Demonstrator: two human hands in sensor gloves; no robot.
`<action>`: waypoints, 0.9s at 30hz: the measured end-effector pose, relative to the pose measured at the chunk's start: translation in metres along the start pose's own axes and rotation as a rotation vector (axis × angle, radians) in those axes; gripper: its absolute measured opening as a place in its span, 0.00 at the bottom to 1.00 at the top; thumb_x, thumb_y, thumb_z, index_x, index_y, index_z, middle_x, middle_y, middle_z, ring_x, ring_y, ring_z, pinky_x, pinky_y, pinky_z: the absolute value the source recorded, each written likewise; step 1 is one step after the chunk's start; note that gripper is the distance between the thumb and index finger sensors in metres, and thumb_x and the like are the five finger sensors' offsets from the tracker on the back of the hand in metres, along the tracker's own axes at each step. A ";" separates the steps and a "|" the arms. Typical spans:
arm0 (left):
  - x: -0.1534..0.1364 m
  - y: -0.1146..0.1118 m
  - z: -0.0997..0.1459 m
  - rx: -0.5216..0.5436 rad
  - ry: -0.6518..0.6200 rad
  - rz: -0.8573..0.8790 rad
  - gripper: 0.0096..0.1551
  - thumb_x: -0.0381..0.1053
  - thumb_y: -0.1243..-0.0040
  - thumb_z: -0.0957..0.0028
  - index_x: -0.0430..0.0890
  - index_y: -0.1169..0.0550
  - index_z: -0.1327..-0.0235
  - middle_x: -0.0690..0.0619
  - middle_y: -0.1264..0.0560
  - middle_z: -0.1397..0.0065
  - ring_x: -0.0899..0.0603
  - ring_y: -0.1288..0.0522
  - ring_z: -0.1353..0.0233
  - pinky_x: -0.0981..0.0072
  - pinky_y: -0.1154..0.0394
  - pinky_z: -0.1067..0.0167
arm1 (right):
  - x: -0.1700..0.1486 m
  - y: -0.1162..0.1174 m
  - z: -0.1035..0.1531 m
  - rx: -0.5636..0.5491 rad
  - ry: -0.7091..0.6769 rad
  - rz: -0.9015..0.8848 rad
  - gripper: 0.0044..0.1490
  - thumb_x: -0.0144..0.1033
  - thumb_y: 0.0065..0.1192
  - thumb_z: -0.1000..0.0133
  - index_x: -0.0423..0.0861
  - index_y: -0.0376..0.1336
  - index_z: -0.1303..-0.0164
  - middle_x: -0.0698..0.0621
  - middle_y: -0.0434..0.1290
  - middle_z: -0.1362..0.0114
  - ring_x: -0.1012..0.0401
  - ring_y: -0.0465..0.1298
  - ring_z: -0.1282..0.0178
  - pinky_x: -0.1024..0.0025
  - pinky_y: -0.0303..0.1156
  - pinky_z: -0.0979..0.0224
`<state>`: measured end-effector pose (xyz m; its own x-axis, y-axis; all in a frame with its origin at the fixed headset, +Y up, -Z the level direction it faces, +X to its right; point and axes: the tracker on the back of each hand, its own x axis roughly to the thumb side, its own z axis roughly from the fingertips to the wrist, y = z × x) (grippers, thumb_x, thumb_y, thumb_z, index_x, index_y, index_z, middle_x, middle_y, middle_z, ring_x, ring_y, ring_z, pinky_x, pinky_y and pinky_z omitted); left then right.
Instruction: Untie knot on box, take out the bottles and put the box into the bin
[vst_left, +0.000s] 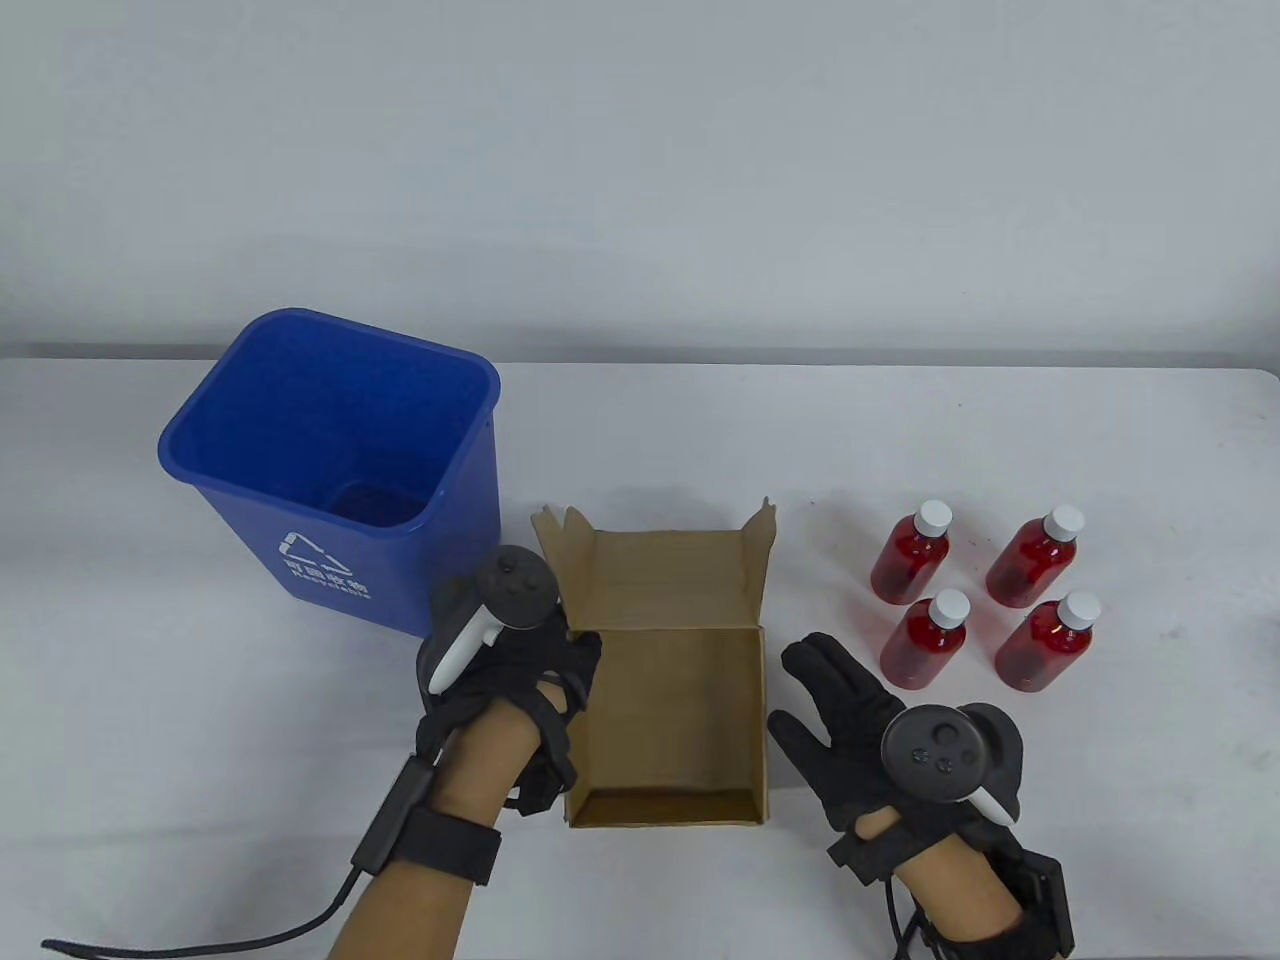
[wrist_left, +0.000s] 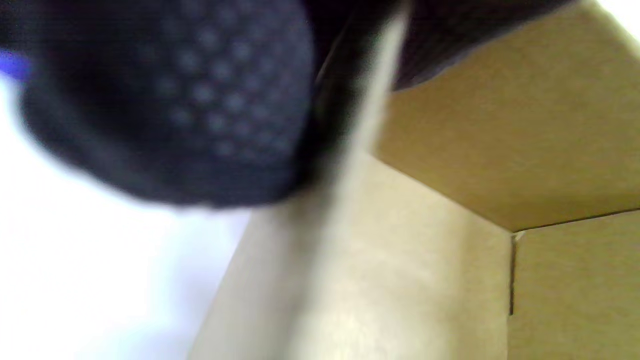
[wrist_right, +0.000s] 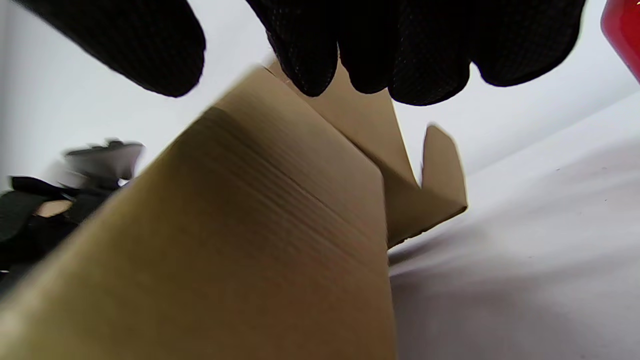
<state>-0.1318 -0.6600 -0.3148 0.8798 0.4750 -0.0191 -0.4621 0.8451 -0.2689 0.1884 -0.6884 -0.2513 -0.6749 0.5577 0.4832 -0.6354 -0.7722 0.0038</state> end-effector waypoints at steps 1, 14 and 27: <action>0.009 0.009 0.008 0.066 -0.029 -0.065 0.40 0.57 0.47 0.45 0.27 0.30 0.32 0.37 0.12 0.55 0.43 0.12 0.83 0.59 0.16 0.86 | 0.000 -0.001 0.000 -0.005 0.001 -0.002 0.44 0.55 0.55 0.44 0.35 0.57 0.27 0.33 0.56 0.23 0.34 0.66 0.29 0.35 0.64 0.35; 0.054 0.094 0.059 0.417 -0.101 -0.097 0.39 0.61 0.47 0.49 0.36 0.24 0.34 0.37 0.15 0.44 0.36 0.10 0.77 0.56 0.13 0.81 | 0.005 0.002 0.003 0.006 -0.017 -0.005 0.44 0.55 0.55 0.44 0.35 0.57 0.27 0.33 0.57 0.23 0.34 0.67 0.29 0.35 0.65 0.35; 0.077 0.169 0.067 0.552 -0.042 0.022 0.36 0.59 0.44 0.48 0.37 0.22 0.35 0.35 0.17 0.40 0.30 0.10 0.69 0.50 0.11 0.73 | 0.008 0.011 0.002 0.045 -0.027 0.005 0.44 0.54 0.55 0.44 0.35 0.57 0.27 0.33 0.57 0.24 0.34 0.67 0.29 0.35 0.65 0.35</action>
<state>-0.1496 -0.4639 -0.2969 0.8692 0.4939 0.0226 -0.4803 0.8326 0.2757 0.1765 -0.6922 -0.2458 -0.6676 0.5456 0.5067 -0.6140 -0.7883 0.0399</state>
